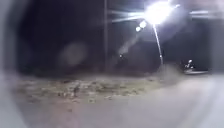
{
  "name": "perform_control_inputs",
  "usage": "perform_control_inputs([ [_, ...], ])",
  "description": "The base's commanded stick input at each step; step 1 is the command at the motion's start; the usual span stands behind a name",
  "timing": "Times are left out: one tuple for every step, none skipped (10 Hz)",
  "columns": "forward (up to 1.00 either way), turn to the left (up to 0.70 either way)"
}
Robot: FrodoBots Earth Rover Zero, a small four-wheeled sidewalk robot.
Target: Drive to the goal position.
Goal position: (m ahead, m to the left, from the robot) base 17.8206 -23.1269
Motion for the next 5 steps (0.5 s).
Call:
perform_control_inputs([
  [0.92, -0.37],
  [0.92, -0.37],
  [0.92, -0.37],
  [0.92, -0.37],
  [0.92, -0.37],
])
